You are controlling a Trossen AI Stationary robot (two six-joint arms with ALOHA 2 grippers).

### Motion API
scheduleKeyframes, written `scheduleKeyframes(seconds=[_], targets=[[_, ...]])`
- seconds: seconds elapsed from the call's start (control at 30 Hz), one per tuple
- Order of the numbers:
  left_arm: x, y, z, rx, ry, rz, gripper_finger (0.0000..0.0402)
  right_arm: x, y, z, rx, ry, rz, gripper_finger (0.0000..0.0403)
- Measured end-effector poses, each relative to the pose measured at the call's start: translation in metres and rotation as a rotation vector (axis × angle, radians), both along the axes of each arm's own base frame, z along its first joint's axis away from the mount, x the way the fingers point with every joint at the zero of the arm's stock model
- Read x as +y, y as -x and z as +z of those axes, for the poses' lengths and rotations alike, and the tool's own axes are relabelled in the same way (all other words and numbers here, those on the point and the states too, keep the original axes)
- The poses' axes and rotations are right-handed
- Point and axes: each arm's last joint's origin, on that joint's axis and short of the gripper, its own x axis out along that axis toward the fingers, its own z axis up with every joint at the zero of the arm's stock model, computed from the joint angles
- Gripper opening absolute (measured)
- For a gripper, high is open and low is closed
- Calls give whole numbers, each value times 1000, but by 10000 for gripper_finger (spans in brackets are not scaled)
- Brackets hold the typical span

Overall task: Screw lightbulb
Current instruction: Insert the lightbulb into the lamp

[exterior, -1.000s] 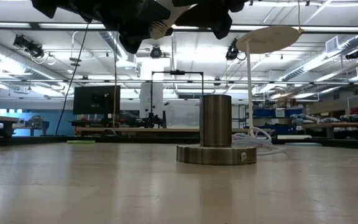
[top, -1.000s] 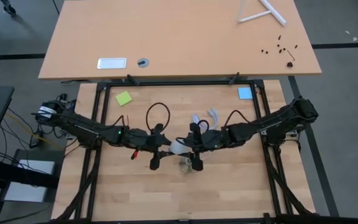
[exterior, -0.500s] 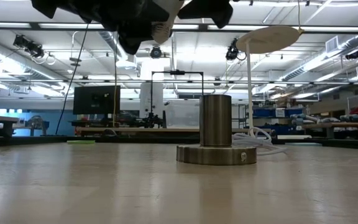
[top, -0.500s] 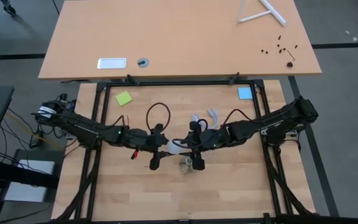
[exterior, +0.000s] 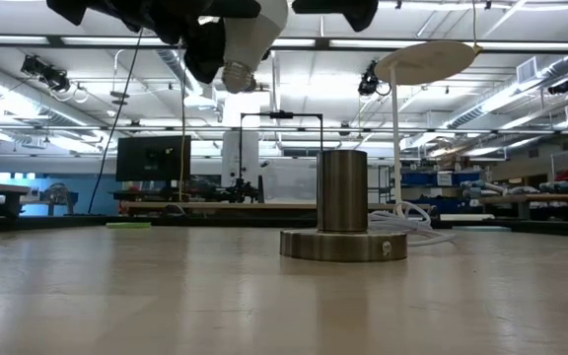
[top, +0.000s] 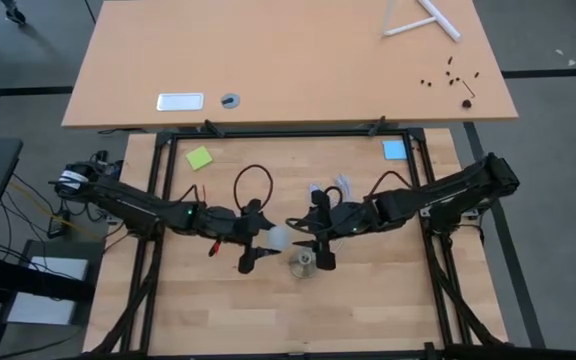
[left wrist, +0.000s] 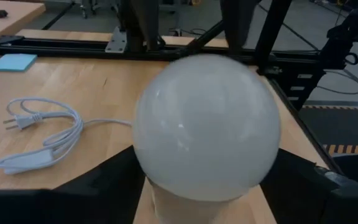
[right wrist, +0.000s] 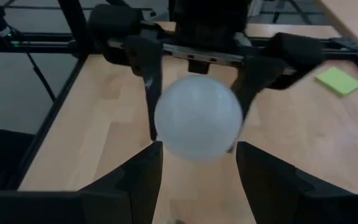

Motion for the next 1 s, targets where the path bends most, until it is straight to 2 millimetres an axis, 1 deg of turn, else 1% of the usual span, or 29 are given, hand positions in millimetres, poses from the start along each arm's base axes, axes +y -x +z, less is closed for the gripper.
scheduleKeyframes(seconds=[0.13,0.37,0.47,0.6,0.73,0.87,1.0], targets=[[2,6,6,0,-5,11,302,-3,10,10,-4,13,-23,213],[4,14,14,-6,-23,13,303,-6,22,19,1,24,-40,213],[4,16,20,-38,-14,11,303,-4,25,17,29,31,-35,213],[4,22,23,-30,-16,1,303,-3,27,14,56,17,-44,213],[5,25,21,11,-31,-1,303,-4,27,14,59,6,-51,213],[3,26,22,-1,-72,-27,303,-4,27,14,61,6,-52,213],[3,25,23,-12,-76,-34,303,-4,27,14,60,6,-52,213]])
